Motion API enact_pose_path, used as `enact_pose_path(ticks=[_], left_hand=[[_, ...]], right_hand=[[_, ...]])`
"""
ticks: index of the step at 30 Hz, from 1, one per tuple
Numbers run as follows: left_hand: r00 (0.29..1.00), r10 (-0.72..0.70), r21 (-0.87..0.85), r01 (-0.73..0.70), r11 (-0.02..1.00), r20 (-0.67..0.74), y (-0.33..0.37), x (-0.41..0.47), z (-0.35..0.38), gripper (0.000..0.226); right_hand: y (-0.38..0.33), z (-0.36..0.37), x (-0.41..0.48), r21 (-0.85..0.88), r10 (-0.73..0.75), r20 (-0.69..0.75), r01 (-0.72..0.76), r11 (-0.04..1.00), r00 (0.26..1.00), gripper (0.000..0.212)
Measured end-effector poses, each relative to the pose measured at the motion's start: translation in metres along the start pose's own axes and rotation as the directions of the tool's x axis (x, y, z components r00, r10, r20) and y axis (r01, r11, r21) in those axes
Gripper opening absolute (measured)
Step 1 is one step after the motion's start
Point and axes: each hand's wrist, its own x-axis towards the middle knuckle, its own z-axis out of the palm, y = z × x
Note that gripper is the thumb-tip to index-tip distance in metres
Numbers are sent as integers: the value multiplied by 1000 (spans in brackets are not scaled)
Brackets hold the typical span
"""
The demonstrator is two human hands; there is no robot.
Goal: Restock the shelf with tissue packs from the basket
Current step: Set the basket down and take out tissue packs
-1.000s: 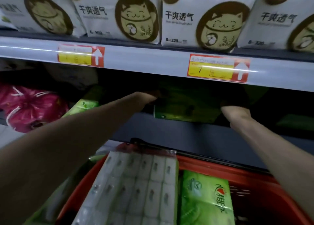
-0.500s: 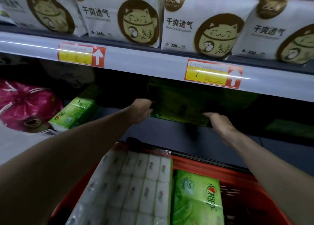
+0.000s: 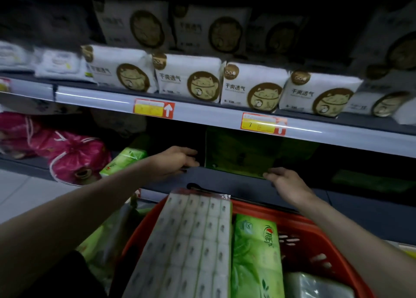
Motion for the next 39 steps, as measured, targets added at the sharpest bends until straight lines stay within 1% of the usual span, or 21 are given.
enact_pose_path(ticks=[2, 4, 7, 9, 11, 14, 16, 17, 18, 19, 20, 21, 22, 23, 24, 27, 29, 32, 34, 37, 39], left_hand=[[1000, 6, 47, -7, 999, 18, 1, -33, 3, 61], [1000, 21, 25, -21, 999, -6, 4, -67, 12, 54], [994, 109, 58, -109, 992, -5, 2, -112, 28, 56], [992, 125, 59, -126, 990, 20, -2, -134, 34, 38], [988, 147, 162, -138, 977, -43, -9, -155, 38, 39], [961, 161, 301, -88, 949, -227, -35, -183, 50, 45], [947, 184, 404, -65, 912, -264, -53, -193, 63, 55], [947, 189, 441, -58, 896, -260, -58, -194, 65, 60], [942, 193, 408, -68, 910, -274, -59, -196, 64, 61], [939, 162, 313, -62, 948, -304, -57, -199, 59, 57], [937, 100, 192, -36, 981, -334, -58, -199, 52, 47], [947, 17, 67, 5, 998, -322, -60, -197, 44, 39], [966, -63, -62, 49, 997, -252, -62, -196, 39, 37], [982, -125, -163, 102, 981, -141, -63, -198, 37, 41], [989, -146, -207, 135, 969, -39, -63, -202, 39, 43], [988, -121, -250, 143, 958, 99, -59, -211, 45, 43], [970, -141, -322, 200, 925, 196, -55, -219, 42, 50], [961, -104, -377, 197, 905, 255, -63, -222, 34, 64], [963, -74, -365, 169, 916, 260, -66, -223, 33, 64], [984, 15, -359, 50, 932, 177, -64, -223, 37, 45], [990, 57, -376, -3, 926, 130, -63, -219, 34, 40]], right_hand=[[-10, 0, -27, -35, -57, 16, 58, 998, 998, 38], [-21, 3, -60, -36, -115, 69, 117, 992, 991, 34], [-36, 11, -114, -33, -204, 150, 211, 977, 967, 29], [-40, 15, -151, 10, -243, 203, 246, 969, 949, 25], [-33, 23, -182, 89, -254, 254, 239, 967, 933, 24], [-8, 44, -220, 210, -206, 263, 153, 966, 943, 29], [6, 60, -235, 209, -168, 265, 113, 971, 949, 33], [14, 66, -236, 175, -172, 280, 126, 976, 944, 41], [17, 69, -239, 147, -178, 284, 141, 979, 942, 52], [21, 71, -239, 146, -188, 292, 151, 978, 938, 61], [19, 70, -239, 151, -188, 301, 148, 977, 935, 69], [17, 70, -238, 165, -203, 305, 159, 974, 930, 73], [17, 73, -235, 165, -224, 306, 180, 970, 925, 71], [19, 76, -233, 148, -252, 324, 214, 966, 912, 61], [23, 81, -234, 125, -268, 342, 239, 963, 901, 54], [29, 89, -240, 113, -336, 308, 316, 942, 890, 57], [29, 87, -242, 153, -348, 299, 316, 936, 888, 62], [33, 82, -245, 219, -357, 278, 303, 928, 892, 66], [30, 79, -249, 258, -367, 287, 298, 919, 885, 72], [23, 72, -253, 390, -358, 299, 229, 892, 885, 68], [16, 68, -256, 485, -329, 283, 162, 860, 901, 71]])
